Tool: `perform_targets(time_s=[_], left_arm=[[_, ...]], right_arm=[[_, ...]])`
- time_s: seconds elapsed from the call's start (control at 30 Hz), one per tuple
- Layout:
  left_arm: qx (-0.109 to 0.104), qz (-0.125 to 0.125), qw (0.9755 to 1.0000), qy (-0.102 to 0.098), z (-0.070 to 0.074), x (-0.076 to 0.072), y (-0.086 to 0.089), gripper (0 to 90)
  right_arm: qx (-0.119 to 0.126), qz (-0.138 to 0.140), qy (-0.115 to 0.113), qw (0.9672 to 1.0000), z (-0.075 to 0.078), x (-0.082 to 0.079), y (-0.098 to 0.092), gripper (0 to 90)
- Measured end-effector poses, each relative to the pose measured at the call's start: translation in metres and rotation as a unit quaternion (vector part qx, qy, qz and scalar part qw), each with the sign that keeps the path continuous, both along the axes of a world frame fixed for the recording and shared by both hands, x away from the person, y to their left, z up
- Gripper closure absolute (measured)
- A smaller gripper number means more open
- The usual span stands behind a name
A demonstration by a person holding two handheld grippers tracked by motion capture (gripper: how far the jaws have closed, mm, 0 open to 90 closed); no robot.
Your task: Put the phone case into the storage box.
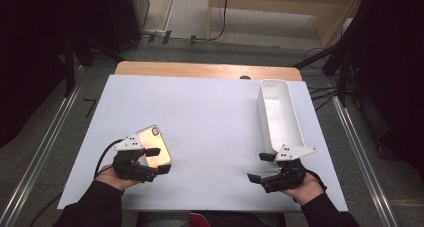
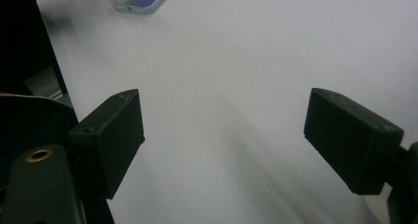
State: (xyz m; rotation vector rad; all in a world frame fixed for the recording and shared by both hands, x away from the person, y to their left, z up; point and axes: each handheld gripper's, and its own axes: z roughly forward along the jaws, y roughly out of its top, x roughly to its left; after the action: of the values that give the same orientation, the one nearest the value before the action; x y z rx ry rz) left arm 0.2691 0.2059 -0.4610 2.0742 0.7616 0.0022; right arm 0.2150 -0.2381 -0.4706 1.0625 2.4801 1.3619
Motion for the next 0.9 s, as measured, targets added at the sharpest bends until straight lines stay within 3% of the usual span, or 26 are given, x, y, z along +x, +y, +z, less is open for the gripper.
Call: perform_targets(time_s=[0.9], left_arm=[[-0.002, 0.003, 1.0, 0.001, 0.0004, 0.0006, 0.0008, 22.4]], right_arm=[[-0.002, 0.0, 0.003, 1.0, 0.0002, -0.0015, 0.0008, 14.0]])
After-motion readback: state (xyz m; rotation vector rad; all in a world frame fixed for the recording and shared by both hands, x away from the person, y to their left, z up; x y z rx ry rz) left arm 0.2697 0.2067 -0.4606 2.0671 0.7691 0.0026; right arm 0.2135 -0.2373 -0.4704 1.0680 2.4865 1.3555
